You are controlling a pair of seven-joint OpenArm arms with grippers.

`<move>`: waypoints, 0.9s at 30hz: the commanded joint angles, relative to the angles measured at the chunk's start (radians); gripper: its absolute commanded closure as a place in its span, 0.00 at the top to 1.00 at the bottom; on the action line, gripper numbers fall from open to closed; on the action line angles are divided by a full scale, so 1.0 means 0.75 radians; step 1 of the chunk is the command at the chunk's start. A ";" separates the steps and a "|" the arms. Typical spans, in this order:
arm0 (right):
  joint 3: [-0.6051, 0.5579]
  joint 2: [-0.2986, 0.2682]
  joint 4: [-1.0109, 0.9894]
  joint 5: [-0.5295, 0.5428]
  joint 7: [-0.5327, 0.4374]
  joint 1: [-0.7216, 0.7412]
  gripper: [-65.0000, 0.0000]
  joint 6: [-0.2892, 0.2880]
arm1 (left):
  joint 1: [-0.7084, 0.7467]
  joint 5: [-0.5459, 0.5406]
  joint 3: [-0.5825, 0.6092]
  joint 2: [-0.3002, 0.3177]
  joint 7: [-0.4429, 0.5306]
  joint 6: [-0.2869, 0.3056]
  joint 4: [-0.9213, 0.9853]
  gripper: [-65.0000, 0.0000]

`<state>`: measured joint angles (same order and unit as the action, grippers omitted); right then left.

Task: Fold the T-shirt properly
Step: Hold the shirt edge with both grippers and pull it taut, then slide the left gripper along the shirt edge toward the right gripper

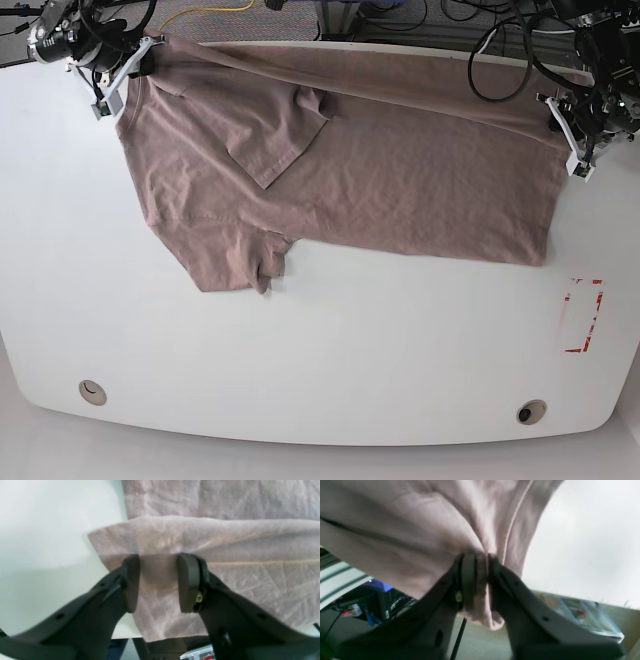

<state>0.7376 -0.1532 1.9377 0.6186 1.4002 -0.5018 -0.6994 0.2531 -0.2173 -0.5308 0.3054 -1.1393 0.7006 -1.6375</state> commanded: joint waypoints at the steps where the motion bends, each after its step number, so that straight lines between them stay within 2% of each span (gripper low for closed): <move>1: 0.026 -0.032 0.028 0.050 -0.005 -0.027 0.12 0.002 | -0.003 0.012 0.013 0.032 -0.008 -0.003 -0.009 0.37; 14: 0.026 -0.061 0.026 0.060 -0.005 -0.040 0.12 0.002 | -0.017 0.004 0.015 0.058 -0.012 -0.003 0.006 0.37; 17: 0.026 -0.063 0.026 0.062 -0.005 -0.034 0.17 0.002 | -0.052 0.004 0.015 0.058 -0.022 -0.003 0.006 0.37; 20: 0.026 -0.063 0.030 0.072 -0.005 -0.030 0.29 0.002 | -0.083 0.002 0.013 0.058 -0.063 -0.003 0.006 0.37; 24: 0.028 -0.059 0.061 0.089 -0.005 -0.015 0.54 0.002 | -0.154 0.002 0.009 0.056 -0.141 -0.003 -0.003 0.37; 27: 0.028 -0.050 0.091 0.142 -0.005 -0.017 0.68 0.002 | -0.197 0.002 0.009 0.056 -0.190 -0.003 -0.021 0.37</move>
<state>0.7513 -0.1818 1.9720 0.6720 1.4067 -0.5114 -0.6998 0.1337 -0.2123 -0.5167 0.3283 -1.2648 0.6994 -1.6222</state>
